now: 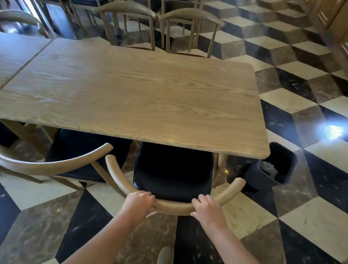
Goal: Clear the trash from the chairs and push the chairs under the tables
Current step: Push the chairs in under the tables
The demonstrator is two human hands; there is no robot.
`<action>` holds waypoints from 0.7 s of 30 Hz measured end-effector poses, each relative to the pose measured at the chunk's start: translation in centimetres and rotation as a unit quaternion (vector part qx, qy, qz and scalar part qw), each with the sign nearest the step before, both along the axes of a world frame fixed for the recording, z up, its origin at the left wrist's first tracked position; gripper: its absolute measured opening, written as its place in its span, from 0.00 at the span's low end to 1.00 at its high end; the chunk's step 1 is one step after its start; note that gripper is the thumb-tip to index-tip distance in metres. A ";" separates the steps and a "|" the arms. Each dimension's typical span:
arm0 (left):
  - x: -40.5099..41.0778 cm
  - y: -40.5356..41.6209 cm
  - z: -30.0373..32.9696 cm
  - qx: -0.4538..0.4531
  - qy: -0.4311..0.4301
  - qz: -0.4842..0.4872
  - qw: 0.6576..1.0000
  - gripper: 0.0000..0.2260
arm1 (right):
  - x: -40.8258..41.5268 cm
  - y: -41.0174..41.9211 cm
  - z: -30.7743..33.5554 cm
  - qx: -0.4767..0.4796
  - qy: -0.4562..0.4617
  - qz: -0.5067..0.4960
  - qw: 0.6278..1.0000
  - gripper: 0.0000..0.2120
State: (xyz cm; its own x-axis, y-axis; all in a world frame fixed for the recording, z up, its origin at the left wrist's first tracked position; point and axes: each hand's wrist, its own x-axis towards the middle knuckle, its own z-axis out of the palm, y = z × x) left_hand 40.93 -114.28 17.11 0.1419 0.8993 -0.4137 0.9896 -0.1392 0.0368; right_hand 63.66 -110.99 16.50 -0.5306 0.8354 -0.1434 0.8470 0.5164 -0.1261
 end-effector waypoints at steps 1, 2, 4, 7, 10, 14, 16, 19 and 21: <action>-0.2 0.9 -0.1 0.003 0.001 -0.003 1.000 0.13 | -0.1 1.0 0.0 0.001 0.000 0.000 1.000 0.22; -0.3 1.7 -0.1 0.005 0.001 -0.009 1.000 0.13 | -0.2 1.8 0.0 0.003 -0.001 0.002 1.000 0.22; -0.6 2.8 -0.4 0.006 0.006 -0.030 1.000 0.14 | -0.2 2.8 0.1 -0.001 -0.011 0.016 1.000 0.22; -0.8 2.8 -0.6 -0.002 0.013 -0.050 0.999 0.16 | 0.1 2.9 0.2 -0.006 -0.019 0.034 0.999 0.21; -0.8 2.5 -0.5 0.009 -0.008 -0.033 0.999 0.15 | 0.2 2.7 0.0 -0.013 -0.023 0.045 0.999 0.21; 0.1 2.6 0.5 0.009 -0.020 0.006 1.000 0.11 | 0.3 2.8 1.3 -0.070 -0.009 0.015 0.997 0.16; 0.9 2.7 1.2 -0.003 -0.007 0.026 1.000 0.11 | 1.1 2.8 1.6 -0.091 0.010 0.020 0.996 0.18; 3.0 2.9 2.3 0.013 0.006 0.039 0.999 0.22 | 3.2 2.8 2.7 -0.080 0.047 0.029 0.995 0.20; 5.4 3.0 3.0 0.057 -0.013 0.033 0.998 0.28 | 5.4 3.3 3.3 -0.048 0.066 0.017 0.997 0.18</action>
State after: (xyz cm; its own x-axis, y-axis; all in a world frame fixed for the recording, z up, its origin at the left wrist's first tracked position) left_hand 46.31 -111.27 20.12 0.0911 0.9477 -0.3058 0.9956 -0.0792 0.0511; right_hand 69.08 -107.70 19.78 -0.5782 0.8023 -0.1483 0.8017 0.5250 -0.2858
